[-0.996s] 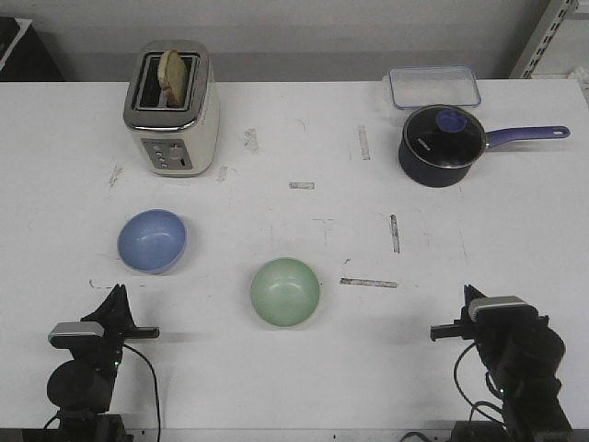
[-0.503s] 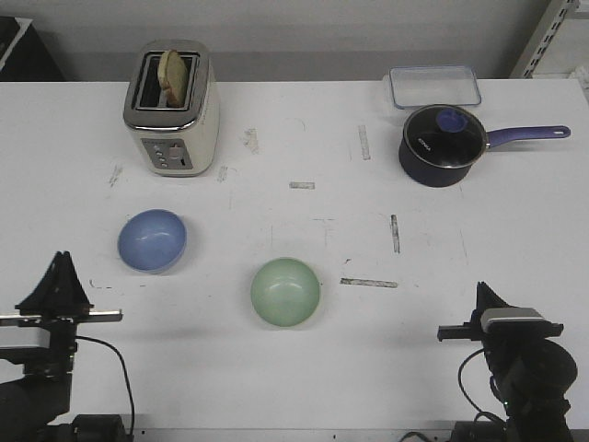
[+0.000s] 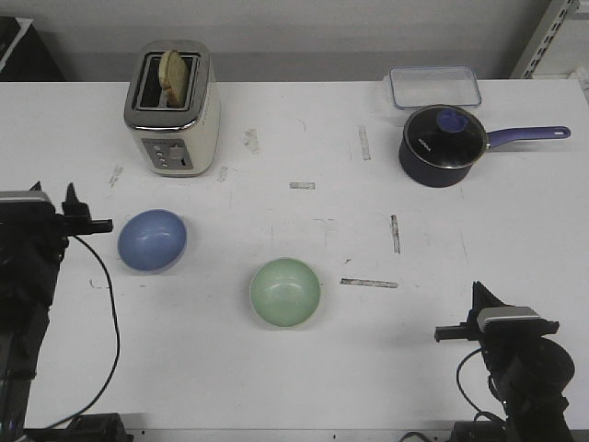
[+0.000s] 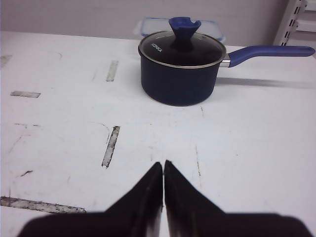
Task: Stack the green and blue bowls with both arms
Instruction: 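Reach the left gripper to the blue bowl and grasp its rim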
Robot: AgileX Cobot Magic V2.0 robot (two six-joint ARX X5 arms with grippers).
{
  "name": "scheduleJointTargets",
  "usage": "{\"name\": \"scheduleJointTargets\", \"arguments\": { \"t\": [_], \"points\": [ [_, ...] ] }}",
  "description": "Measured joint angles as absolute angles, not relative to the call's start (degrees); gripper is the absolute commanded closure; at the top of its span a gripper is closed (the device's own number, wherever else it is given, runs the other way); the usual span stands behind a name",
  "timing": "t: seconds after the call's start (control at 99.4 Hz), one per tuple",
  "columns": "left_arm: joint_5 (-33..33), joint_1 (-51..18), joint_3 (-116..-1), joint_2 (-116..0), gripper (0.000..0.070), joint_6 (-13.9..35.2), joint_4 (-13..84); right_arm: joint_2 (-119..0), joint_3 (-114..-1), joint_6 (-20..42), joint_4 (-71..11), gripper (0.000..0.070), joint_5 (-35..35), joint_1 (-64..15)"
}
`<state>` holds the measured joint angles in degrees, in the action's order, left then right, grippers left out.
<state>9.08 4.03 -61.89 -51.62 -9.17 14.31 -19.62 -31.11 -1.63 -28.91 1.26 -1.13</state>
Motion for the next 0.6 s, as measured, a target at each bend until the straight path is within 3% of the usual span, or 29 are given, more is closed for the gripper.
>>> {"name": "scheduleJointTargets", "arguments": {
  "t": [0.04,0.091,0.211,0.433,0.604],
  "points": [
    [8.97,4.60,-61.87,-54.02,0.0037,-7.73,15.84,-19.62,-31.11,-1.63,-28.93,0.0700,1.26,-1.13],
    [8.60,5.34,-61.87,-56.64,0.0000,-5.74,17.89,-19.64,-31.11,-1.63,-28.93,0.0700,1.26,-1.13],
    [3.84,7.35,-61.87,-61.89,0.0000,-1.93,22.30,-19.64,-31.11,-1.63,-28.93,0.0700,1.26,-1.13],
    [-11.70,12.05,-61.87,-75.48,0.0003,2.79,29.80,-19.64,-31.11,-1.63,-28.93,0.0700,1.26,-1.13],
    [-13.78,12.19,-61.87,-82.83,0.0008,3.84,31.97,-19.64,-31.11,-1.63,-28.93,0.0700,1.26,-1.13]
  ]
}}
